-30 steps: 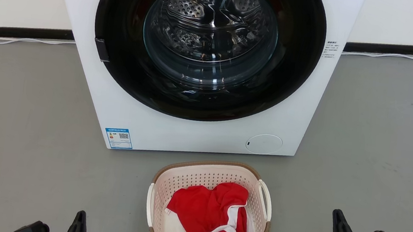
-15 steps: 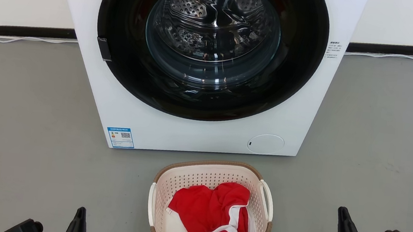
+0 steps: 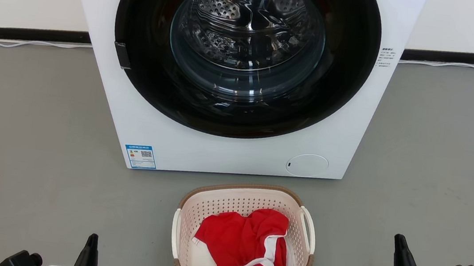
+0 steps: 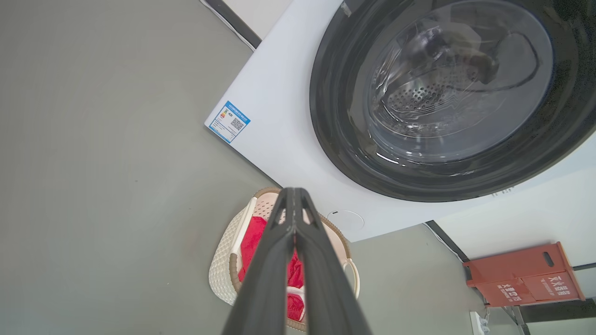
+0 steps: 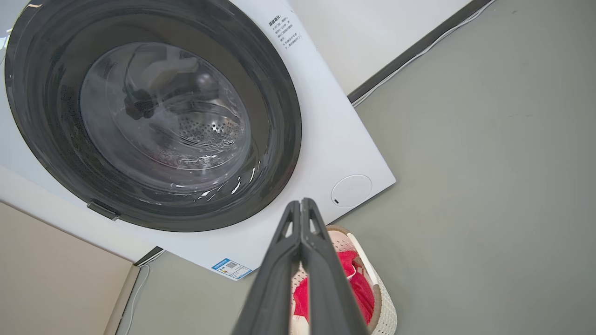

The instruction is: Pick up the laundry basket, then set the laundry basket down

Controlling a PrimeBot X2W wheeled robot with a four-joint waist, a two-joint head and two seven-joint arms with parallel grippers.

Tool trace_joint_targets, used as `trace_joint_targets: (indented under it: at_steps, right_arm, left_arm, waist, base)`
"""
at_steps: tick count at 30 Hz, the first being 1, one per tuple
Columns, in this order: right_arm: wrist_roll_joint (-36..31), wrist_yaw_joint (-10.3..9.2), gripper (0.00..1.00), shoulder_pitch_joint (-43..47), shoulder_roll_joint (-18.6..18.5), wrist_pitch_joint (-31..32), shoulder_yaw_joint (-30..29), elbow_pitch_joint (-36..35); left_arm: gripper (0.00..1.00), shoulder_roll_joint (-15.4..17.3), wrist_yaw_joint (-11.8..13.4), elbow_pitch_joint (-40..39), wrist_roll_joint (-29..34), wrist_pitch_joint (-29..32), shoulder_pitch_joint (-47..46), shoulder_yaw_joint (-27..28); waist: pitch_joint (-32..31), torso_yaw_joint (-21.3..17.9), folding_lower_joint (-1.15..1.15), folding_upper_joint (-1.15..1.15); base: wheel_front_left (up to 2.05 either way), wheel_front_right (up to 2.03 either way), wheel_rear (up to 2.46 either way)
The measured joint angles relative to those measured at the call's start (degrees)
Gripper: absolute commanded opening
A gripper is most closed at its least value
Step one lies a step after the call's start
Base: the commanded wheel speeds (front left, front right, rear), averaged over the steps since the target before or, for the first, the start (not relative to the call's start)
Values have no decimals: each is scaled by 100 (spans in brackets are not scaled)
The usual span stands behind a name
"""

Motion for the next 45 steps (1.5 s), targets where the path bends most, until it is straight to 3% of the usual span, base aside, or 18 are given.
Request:
trace_joint_targets:
  at_steps: [45]
  right_arm:
    - [3171, 0, 0, -7, 14, 727, -182, -525]
  left_arm:
    - [0, 31, -293, -470, -2621, 709, -226, 78]
  waist:
    - [35, 126, 0, 0]
  base:
    - [0, 0, 0]
